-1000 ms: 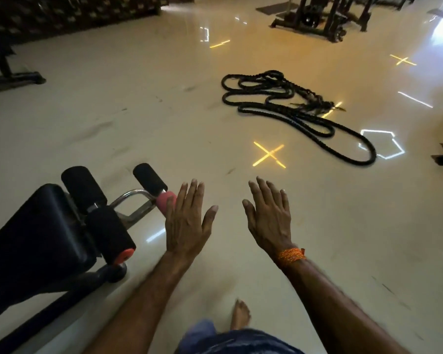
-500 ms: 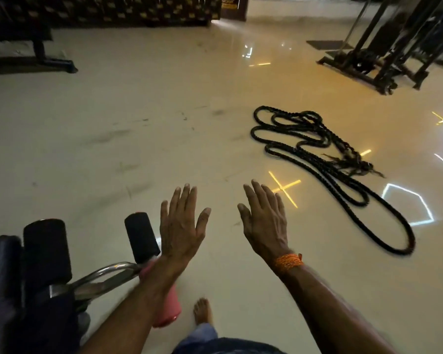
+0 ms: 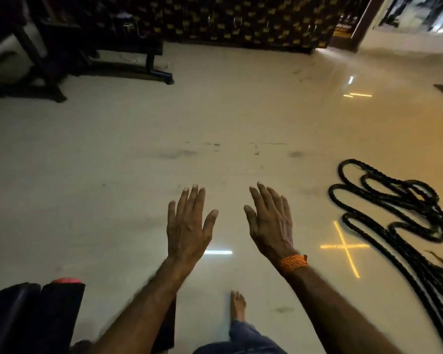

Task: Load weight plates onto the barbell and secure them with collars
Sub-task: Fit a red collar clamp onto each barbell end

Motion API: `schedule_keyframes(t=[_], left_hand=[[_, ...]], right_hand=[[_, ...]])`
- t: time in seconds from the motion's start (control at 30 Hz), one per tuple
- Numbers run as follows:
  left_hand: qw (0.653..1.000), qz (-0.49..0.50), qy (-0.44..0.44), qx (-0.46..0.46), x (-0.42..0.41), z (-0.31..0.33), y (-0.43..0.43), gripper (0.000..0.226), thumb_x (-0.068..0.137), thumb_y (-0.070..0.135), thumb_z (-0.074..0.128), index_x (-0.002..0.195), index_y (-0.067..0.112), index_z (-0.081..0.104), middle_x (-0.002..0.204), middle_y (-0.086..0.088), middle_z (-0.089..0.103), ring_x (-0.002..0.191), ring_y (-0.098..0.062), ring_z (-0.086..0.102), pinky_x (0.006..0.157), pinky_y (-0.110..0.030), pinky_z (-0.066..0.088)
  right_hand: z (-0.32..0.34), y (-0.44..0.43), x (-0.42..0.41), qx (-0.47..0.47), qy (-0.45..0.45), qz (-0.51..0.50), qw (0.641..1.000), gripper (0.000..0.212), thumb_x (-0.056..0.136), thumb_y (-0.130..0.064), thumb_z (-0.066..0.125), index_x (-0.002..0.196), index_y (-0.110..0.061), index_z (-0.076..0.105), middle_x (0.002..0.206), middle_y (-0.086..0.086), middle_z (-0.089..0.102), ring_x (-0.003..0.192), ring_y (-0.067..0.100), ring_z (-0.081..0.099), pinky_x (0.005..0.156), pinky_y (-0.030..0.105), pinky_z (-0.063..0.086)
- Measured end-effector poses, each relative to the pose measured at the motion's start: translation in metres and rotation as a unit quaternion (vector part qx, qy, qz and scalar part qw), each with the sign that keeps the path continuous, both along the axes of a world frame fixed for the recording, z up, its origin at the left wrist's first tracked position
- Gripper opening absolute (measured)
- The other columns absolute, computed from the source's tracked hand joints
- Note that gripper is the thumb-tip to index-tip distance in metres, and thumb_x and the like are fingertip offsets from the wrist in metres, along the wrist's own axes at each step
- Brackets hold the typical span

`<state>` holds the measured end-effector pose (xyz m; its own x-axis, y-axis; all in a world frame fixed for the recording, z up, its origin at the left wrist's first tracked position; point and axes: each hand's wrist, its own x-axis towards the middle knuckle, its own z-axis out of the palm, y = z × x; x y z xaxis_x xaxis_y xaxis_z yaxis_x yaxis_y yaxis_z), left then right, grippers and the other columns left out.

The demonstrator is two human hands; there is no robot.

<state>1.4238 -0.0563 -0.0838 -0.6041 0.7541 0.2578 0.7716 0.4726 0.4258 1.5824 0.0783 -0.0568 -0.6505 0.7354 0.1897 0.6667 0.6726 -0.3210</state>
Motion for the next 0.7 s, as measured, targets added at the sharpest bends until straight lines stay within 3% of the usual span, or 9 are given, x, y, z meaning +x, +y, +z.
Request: schedule_keyframes(t=[0.37,0.7], left_hand=[[0.973,0.23,-0.001,-0.011,-0.215,0.015,0.102,0.066,0.101,0.058,0.028,0.156,0.021,0.031,0.162,-0.001,0.032,0.151,-0.02,0.026,0.121,-0.048,0.024],[0.951,0.308,-0.007,-0.008,-0.476,0.014,0.15,0.065,0.101,0.056,0.027,0.156,0.021,0.03,0.162,-0.001,0.03,0.151,-0.019,0.024,0.122,-0.048,0.022]], right_hand=[[0.014,0.161,-0.297,0.021,0.009,0.224,0.974,0.055,0.104,-0.048,0.031,0.152,-0.022,0.041,0.16,0.003,0.04,0.147,0.03,0.036,0.12,0.053,0.027],[0.014,0.211,-0.588,0.044,0.011,0.325,0.945,0.05,0.106,-0.044,0.036,0.149,-0.02,0.045,0.157,0.005,0.045,0.143,0.029,0.041,0.114,0.053,0.035]])
